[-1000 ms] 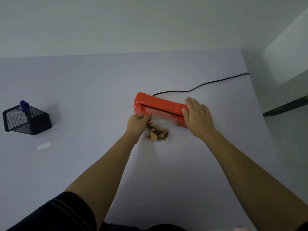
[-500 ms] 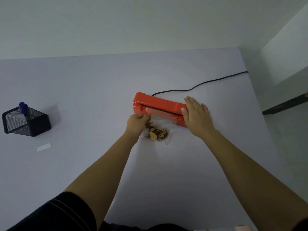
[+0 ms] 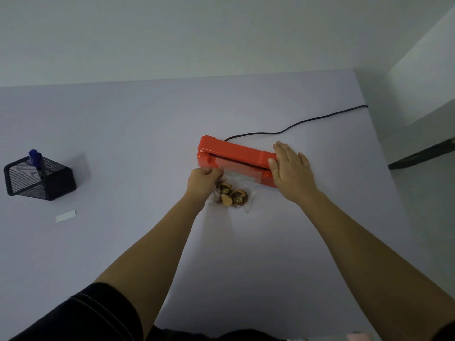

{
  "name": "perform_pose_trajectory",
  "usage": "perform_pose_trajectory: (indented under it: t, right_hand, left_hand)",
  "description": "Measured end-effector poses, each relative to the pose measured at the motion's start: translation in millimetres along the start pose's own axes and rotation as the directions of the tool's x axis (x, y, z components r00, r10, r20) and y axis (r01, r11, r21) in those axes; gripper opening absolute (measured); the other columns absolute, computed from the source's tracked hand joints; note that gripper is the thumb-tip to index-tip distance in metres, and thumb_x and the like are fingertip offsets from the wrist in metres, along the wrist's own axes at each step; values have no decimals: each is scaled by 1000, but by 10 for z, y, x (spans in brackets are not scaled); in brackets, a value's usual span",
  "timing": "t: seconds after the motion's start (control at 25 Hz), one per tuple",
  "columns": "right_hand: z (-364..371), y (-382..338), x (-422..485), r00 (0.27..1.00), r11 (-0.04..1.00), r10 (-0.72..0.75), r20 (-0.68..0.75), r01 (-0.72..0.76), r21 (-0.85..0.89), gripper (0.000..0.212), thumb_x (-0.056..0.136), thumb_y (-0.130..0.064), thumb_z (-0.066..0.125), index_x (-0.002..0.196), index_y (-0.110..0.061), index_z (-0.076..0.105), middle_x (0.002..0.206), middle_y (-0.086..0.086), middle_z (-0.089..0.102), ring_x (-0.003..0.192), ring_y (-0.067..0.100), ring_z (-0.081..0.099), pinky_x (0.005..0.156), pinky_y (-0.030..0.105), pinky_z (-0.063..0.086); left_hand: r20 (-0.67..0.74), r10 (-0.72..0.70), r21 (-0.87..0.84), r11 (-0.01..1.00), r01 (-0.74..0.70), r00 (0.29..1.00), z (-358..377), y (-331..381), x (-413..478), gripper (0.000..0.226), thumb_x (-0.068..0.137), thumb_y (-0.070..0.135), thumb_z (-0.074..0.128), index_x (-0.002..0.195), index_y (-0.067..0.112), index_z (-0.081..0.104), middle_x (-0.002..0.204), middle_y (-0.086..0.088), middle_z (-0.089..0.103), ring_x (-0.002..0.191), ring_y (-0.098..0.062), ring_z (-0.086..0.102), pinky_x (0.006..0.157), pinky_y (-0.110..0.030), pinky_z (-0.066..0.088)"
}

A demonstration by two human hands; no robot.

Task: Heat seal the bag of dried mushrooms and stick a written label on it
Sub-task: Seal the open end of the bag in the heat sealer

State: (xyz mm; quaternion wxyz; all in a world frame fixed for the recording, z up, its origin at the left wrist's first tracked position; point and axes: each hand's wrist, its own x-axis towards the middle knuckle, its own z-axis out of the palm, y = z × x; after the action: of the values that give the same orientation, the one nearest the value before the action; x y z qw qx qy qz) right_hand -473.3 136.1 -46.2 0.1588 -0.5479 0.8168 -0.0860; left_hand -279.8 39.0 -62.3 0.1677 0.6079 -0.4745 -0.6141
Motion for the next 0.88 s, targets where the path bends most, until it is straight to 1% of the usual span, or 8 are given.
perform_pose_trajectory:
  t: [0.16,0.24,0.32,0.4,0.48,0.6,0.72,0.88]
  right_hand:
    - [12,13,7,1000,1000,-2,-15,2,7,51,100,-36,22,143,-9,26,153,8,27,142,22,20,115,45,14]
    - [16,15,15,1000,1000,-3,-18,3,8,51,100,-36,22,143,-9,26,153,8,27,142,22,21,115,45,14]
    - [18,14,18,1000,1000,0,-16,0,12,51,100,-35,24,143,-9,26,153,8,26,143,21,20,115,45,13]
    - [17,9,12,1000,1000,-2,-18,3,14,50,100,-34,25,143,-9,26,153,8,27,142,21,20,115,45,13]
    - [19,12,11,1000,1000,-3,-19,3,16,50,100,-34,24,143,-9,26,153,9,27,142,22,20,115,46,14]
    - [16,13,12,1000,1000,-4,-21,4,16,52,100,-37,22,143,-9,27,153,9,27,142,22,21,115,46,14]
    - [15,7,9,1000,1000,-4,-26,4,31,50,100,-34,25,143,-9,27,153,9,27,143,22,20,115,46,13]
    - [20,9,10,999,999,-4,-34,5,33,51,100,-35,24,143,-9,27,153,8,26,143,22,19,115,46,13]
  left_hand:
    - [0,-3,0,1000,3,1000,5,4,9,21,88,24,61,76,8,69,67,1,66,61,-7,60,60,-17,45]
    - [-2,-5,8,1000,5,1000,5,3,13,23,89,24,61,81,4,69,66,2,66,55,-2,60,56,-14,45]
    - [-2,3,13,1000,-3,1000,2,-2,20,23,89,23,61,81,3,69,66,1,66,48,4,59,50,-10,45]
    - [-3,5,12,1000,-5,1000,0,-7,21,22,89,23,61,80,3,69,66,1,66,45,6,58,47,-8,44]
    - [-7,-1,11,1000,1,1000,2,-3,20,23,88,23,62,80,3,69,65,2,65,47,5,58,50,-11,44]
    - [-2,-7,6,1000,7,1000,6,2,16,24,88,24,62,82,2,69,66,1,66,56,-3,60,57,-16,45]
    - [5,2,-1,1000,-2,1000,0,3,13,22,88,24,62,76,7,68,67,1,67,60,-6,60,60,-18,46]
    - [4,5,-2,1000,-5,1000,-3,8,10,21,88,24,62,75,9,68,68,0,67,62,-8,61,61,-19,45]
